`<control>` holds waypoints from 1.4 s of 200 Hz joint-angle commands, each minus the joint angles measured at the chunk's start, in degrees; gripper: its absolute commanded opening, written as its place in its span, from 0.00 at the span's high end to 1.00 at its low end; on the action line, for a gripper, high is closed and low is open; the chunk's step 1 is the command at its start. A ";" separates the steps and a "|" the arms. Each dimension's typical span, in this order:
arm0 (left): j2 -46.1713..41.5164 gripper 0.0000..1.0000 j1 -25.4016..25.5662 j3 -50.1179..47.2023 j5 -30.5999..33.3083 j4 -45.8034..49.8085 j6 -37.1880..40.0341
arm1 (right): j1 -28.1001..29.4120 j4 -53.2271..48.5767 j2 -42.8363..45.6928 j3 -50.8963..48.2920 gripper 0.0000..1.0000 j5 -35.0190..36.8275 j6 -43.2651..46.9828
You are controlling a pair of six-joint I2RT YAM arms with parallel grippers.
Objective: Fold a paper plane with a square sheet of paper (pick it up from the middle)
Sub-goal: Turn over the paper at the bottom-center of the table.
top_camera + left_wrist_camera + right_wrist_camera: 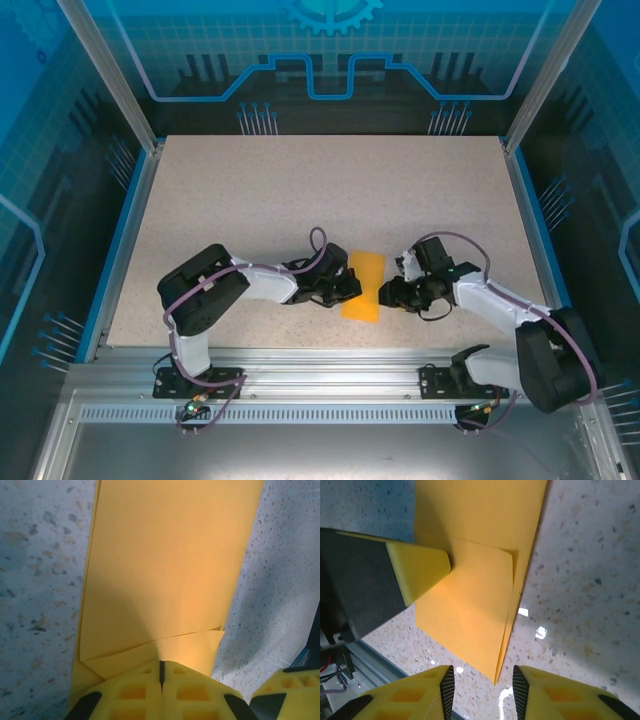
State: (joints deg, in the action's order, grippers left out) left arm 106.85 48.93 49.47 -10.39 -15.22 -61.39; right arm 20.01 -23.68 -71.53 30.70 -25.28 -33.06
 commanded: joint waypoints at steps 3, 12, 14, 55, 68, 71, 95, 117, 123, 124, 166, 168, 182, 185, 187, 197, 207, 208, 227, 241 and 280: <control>-1.72 0.99 -0.23 1.53 -1.29 2.44 1.01 | -1.20 1.62 -3.67 2.07 0.60 0.32 -0.53; -2.07 0.97 -0.23 1.44 -1.37 2.23 1.00 | -1.20 2.24 -4.86 2.34 0.60 -0.05 -0.32; -2.19 0.97 -0.23 1.44 -1.38 2.22 1.00 | -1.20 2.35 -5.12 2.39 0.60 -0.15 -0.20; -4.03 0.93 -0.21 1.35 -2.24 1.31 1.95 | -1.20 5.08 -9.24 3.48 0.60 -2.44 0.19; -4.50 0.92 -0.23 1.24 -2.18 1.52 2.21 | -1.20 5.36 -10.34 3.96 0.60 -2.75 0.28; -4.59 0.92 -0.21 1.24 -2.19 1.58 2.23 | -1.20 5.32 -10.62 4.08 0.60 -2.76 0.23; -5.28 0.92 -0.23 1.06 -1.76 2.96 2.61 | -1.20 5.66 -12.55 4.54 0.60 -2.54 0.21; -5.61 0.92 -0.19 0.54 -1.30 3.94 2.72 | -1.20 6.71 -14.05 4.48 0.62 -3.43 0.03; -5.51 0.92 -0.18 0.54 -1.17 4.36 2.71 | -1.20 6.85 -14.31 4.46 0.62 -3.46 0.01; -5.51 0.92 -0.21 0.49 -1.14 4.47 2.78 | -1.20 6.83 -14.32 4.46 0.62 -3.46 0.01; -3.82 0.95 -0.19 0.62 -0.42 6.16 2.83 | -1.14 7.90 -14.08 4.02 0.63 -4.66 -0.45; -3.64 0.95 -0.20 0.67 -0.37 6.17 2.82 | -1.23 7.92 -14.06 4.11 0.63 -4.69 -0.50; -2.71 0.96 -0.28 0.92 -0.50 6.18 2.67 | -1.22 8.04 -13.99 4.10 0.63 -4.56 -0.77; -2.46 0.96 -0.24 1.04 -0.58 6.24 2.56 | -1.20 8.04 -13.99 4.11 0.63 -4.62 -0.82; -2.33 0.96 -0.21 1.12 -0.59 6.25 2.58 | -1.25 8.04 -13.99 4.11 0.63 -4.61 -0.86; -1.79 0.96 -0.22 1.24 -0.67 6.25 2.59 | -1.20 8.12 -14.08 4.19 0.63 -4.69 -0.96; -1.39 0.96 -0.23 1.45 -0.72 6.22 2.50 | -1.27 8.26 -14.07 4.19 0.63 -4.78 -1.04; -1.34 0.96 -0.23 1.43 -0.75 6.24 2.46 | -1.28 8.28 -14.07 4.19 0.63 -4.78 -1.04; -0.74 0.96 -0.23 1.75 -0.76 6.64 2.59 | -1.21 8.30 -14.08 4.14 0.63 -4.61 -1.13; -0.48 0.96 -0.23 1.83 -0.77 6.96 2.62 | -1.22 8.47 -14.23 4.16 0.63 -4.63 -1.31; -0.32 0.97 -0.23 1.70 -0.85 7.36 2.58 | -1.25 9.21 -14.61 4.20 0.63 -5.31 -1.87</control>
State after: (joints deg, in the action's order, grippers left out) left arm 105.41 48.90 50.09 -11.25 -9.74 -59.64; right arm 19.31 -18.02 -84.68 34.28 -27.66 -33.95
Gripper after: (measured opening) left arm 0.060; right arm 0.377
